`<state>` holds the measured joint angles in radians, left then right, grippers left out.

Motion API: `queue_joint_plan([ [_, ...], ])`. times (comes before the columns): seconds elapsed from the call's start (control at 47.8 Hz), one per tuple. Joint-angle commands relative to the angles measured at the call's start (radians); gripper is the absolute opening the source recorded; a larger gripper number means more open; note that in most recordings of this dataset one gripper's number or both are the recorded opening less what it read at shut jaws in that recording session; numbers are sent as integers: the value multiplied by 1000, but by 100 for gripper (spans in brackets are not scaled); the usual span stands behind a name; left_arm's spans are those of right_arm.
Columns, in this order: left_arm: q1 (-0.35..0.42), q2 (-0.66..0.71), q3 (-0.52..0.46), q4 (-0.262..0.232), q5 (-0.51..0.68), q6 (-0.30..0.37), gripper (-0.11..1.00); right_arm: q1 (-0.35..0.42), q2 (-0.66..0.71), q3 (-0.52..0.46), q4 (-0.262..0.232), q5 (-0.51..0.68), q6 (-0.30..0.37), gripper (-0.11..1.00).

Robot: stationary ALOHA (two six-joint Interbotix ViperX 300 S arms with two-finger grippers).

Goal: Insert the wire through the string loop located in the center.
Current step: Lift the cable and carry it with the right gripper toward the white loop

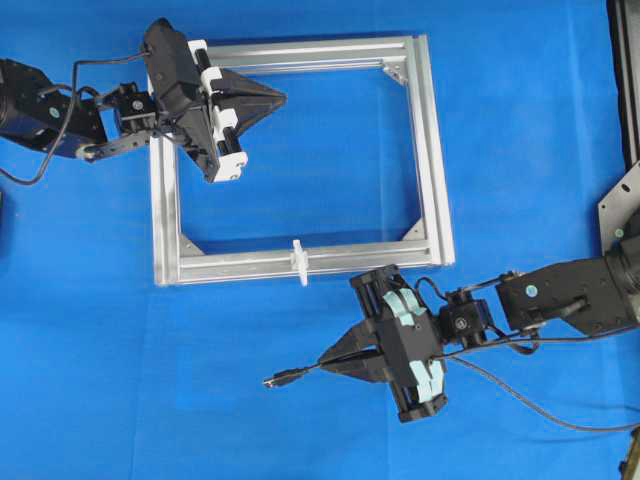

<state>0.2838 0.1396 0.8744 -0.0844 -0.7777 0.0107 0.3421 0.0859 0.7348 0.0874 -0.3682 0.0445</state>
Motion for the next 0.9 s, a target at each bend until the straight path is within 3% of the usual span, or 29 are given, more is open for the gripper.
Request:
queue_joint_plan([
  [0.0, 2, -32, -6, 3, -5, 0, 0, 2, -28, -15, -2, -3, 0, -2],
  [0.272, 2, -32, -5, 3, -5, 0, 0, 2, -61, 37, 3, -8, 2, -2],
  [0.669, 2, -34, -3, 3, -6, 0, 0, 2, -175, 195, 5, -9, 5, -2],
  [0.879, 2, -34, -3, 5, -9, 2, 0, 0, -183, 206, 5, -11, 5, -2],
])
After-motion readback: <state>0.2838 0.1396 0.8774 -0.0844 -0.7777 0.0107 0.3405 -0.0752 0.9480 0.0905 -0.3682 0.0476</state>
